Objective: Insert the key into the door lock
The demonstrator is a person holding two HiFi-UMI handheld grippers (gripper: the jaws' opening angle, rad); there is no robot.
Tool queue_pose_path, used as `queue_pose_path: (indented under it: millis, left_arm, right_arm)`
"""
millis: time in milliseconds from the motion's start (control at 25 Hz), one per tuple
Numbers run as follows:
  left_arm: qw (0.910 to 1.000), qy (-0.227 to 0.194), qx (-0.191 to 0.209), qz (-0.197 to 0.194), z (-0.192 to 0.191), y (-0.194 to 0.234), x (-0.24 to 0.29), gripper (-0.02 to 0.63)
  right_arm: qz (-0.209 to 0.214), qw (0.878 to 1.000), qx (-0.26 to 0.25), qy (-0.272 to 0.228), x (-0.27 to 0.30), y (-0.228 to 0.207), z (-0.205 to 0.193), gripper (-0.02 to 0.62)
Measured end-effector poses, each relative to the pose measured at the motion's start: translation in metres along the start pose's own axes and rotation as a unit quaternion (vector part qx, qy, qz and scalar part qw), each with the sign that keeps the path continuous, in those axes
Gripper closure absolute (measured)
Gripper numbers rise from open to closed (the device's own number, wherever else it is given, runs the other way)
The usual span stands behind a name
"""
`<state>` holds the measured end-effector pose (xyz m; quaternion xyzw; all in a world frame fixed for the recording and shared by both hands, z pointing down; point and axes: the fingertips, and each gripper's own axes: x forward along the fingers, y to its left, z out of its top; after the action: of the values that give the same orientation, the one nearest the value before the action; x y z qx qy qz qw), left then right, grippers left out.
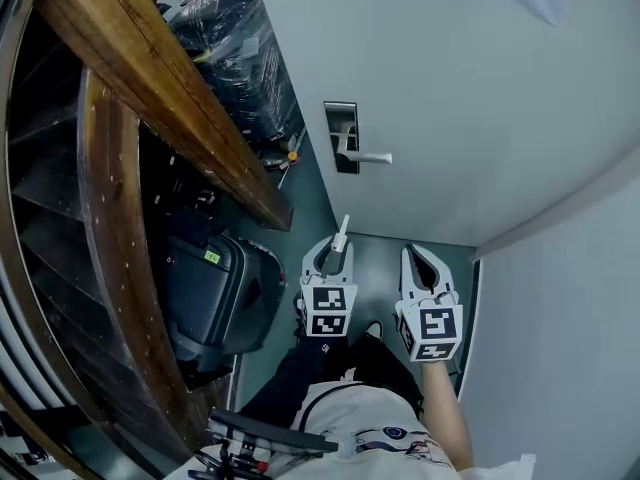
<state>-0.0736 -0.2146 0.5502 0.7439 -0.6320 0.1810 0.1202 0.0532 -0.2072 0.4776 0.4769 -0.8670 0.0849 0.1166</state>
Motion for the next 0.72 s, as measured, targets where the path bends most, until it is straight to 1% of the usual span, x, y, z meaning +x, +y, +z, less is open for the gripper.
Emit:
queue_pose_path:
  millis: [120, 320, 560, 720]
  left_arm:
    - [1.0, 0.001, -0.004, -0.008, -0.009, 0.008, 0.023, 0.489]
    - [0.9997, -0.017, -0.001, -0.017, -0.013, 0.021, 0.067, 0.489]
    - [0.9991, -0.04, -0.002, -0.014, -0.018, 0.039, 0.113, 0.489]
    - [0.9989, -0.045, -0.002, -0.009, -0.019, 0.049, 0.138, 0.489]
  right_arm:
    - [-0.005, 1.0, -0.009, -0.003, 0.014, 0.004, -0.005, 0.589]
    - [-0.025, 1.0, -0.015, -0.01, 0.033, 0.001, -0.023, 0.589]
    - [-0.044, 0.999, -0.02, -0.017, 0.056, -0.009, -0.049, 0.59]
    - [-0.051, 0.998, -0.022, -0.023, 0.069, -0.016, -0.058, 0.59]
